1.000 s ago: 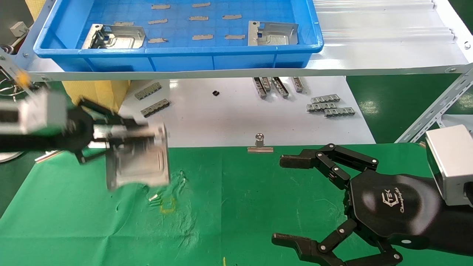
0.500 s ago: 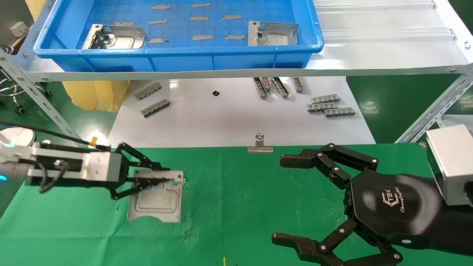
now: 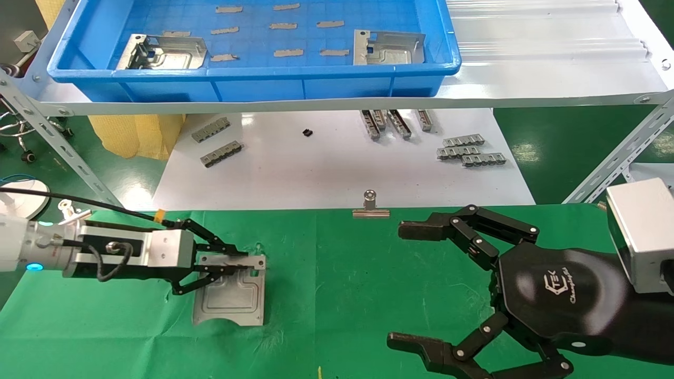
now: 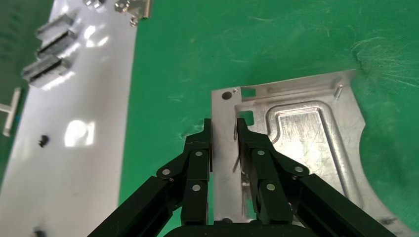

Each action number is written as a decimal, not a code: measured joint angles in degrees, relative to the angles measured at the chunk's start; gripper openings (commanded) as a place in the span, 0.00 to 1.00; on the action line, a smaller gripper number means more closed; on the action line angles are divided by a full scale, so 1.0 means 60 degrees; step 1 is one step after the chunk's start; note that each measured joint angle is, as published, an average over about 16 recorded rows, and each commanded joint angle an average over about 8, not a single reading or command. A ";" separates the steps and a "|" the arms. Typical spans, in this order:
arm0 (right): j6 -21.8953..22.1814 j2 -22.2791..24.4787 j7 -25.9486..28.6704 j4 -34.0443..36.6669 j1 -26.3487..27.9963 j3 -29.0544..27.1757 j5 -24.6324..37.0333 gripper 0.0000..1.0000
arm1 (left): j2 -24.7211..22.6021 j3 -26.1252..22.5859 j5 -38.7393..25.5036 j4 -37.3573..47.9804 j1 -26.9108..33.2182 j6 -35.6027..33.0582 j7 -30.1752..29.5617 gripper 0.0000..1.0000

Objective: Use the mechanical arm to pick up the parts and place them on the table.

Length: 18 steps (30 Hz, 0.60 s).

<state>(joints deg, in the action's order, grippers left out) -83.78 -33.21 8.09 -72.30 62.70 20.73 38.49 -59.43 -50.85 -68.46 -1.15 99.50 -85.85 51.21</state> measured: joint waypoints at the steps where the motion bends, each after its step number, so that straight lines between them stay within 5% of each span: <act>1: 0.0000 0.0000 0.0000 0.0000 0.0000 0.0000 0.0000 1.00 | -0.0012 0.0015 0.0021 0.0038 0.0002 0.0004 -0.0018 1.00; 18: 0.0002 0.0001 -0.0001 0.0001 -0.0001 0.0001 -0.0001 1.00 | 0.0398 0.0981 0.1389 0.0390 -0.0066 -0.0836 -0.1493 1.00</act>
<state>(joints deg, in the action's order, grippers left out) -83.77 -33.21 8.09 -72.29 62.70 20.73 38.48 -57.04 -44.96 -60.12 1.19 99.11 -90.87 42.25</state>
